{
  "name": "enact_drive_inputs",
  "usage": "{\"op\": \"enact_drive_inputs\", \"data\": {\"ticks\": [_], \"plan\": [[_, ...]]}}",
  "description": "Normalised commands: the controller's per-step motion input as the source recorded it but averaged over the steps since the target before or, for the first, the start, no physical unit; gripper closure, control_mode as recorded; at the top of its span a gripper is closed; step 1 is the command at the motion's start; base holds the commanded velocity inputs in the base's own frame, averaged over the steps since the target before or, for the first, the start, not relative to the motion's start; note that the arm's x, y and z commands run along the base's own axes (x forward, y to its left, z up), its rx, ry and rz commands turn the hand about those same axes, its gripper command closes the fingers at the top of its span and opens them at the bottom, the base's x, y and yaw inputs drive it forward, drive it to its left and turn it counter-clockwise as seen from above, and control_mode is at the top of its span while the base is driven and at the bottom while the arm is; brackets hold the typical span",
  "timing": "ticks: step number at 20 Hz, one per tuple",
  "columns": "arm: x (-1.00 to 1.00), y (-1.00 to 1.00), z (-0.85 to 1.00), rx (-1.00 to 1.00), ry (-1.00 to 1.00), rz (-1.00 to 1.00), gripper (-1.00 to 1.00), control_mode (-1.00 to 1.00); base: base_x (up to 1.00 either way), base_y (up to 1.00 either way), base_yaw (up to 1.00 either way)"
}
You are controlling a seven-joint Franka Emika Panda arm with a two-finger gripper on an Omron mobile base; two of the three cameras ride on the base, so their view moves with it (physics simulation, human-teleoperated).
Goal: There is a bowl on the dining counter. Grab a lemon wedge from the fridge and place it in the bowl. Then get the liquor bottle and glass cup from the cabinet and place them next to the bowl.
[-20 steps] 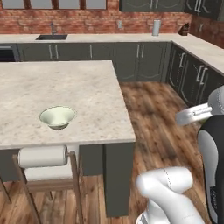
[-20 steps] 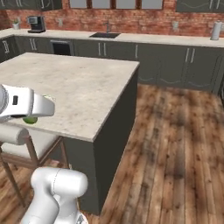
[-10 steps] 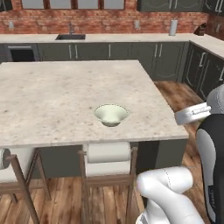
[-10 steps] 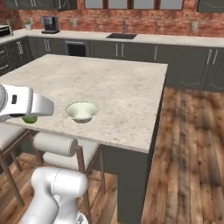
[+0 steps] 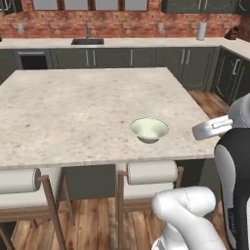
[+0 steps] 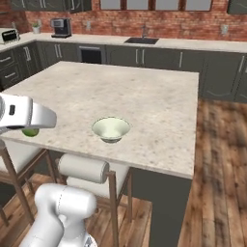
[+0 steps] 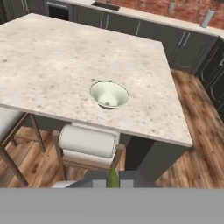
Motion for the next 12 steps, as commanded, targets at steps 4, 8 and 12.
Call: {"op": "enact_drive_inputs", "data": {"ticks": [4, 8, 12], "plan": [[0.00, 0.00, 0.00, 0.00, 0.00, 0.00, 1.00, 1.00, 0.66, 0.07, -0.06], [0.31, 0.08, 0.00, 0.00, 0.04, -0.02, 1.00, -1.00, 0.37, 0.06, -0.03], [0.50, 0.28, -0.02, 0.00, 0.08, -0.02, 1.00, -1.00, 0.00, 0.00, 0.00]]}}
